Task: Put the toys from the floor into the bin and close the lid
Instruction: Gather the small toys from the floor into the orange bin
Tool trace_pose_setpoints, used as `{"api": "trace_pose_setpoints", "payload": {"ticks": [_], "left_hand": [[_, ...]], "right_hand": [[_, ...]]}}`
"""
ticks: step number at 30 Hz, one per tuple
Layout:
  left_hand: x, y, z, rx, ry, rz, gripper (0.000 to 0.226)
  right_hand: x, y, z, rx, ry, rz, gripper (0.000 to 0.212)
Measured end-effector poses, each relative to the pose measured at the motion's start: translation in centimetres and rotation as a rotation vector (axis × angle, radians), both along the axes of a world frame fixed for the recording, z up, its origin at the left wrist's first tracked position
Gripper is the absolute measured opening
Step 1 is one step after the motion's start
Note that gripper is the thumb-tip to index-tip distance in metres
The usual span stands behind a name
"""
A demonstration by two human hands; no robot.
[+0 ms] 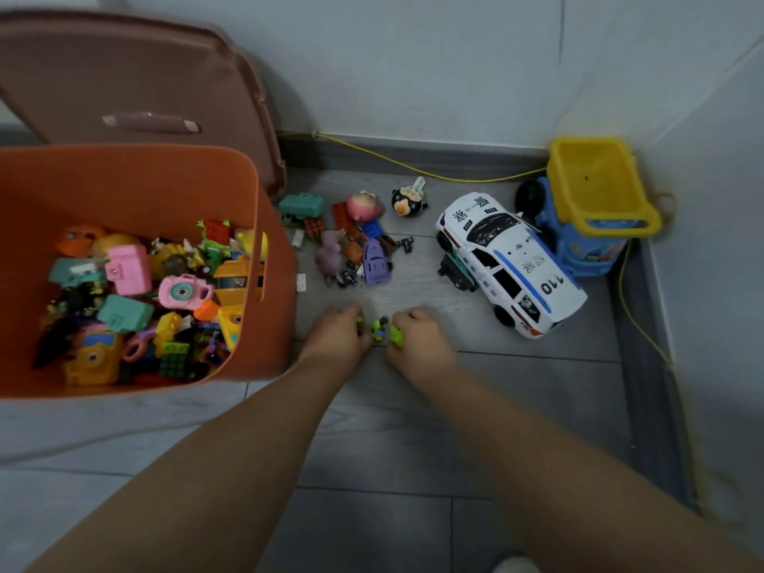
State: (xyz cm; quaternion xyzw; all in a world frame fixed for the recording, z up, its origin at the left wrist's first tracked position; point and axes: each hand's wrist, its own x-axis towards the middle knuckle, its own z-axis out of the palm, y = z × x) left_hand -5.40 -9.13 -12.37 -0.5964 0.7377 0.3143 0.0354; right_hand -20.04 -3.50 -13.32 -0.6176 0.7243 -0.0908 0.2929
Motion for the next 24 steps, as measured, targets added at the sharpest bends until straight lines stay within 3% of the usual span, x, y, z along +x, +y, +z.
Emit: {"api": "trace_pose_setpoints", "payload": {"ticks": [3, 6, 13, 24], "left_hand": [[0.7, 0.1, 0.8, 0.083, 0.087, 0.225, 0.018], [1.0, 0.4, 1.6, 0.117, 0.088, 0.301, 0.016], [-0.1, 0.9, 5.4, 0.149, 0.242, 0.261, 0.012], [-0.5, -1.6, 16.5, -0.006, 0.409, 0.261, 0.021]], "right_hand": [[-0.2, 0.7, 0.4, 0.020, -0.101, -0.133, 0.014], [-0.4, 1.4, 1.0, 0.056, -0.130, -0.185, 0.012], [-0.8, 1.2, 5.2, 0.037, -0.182, -0.260, 0.028], [0.6, -2.7, 16.3, -0.128, -0.115, -0.256, 0.023]]}}
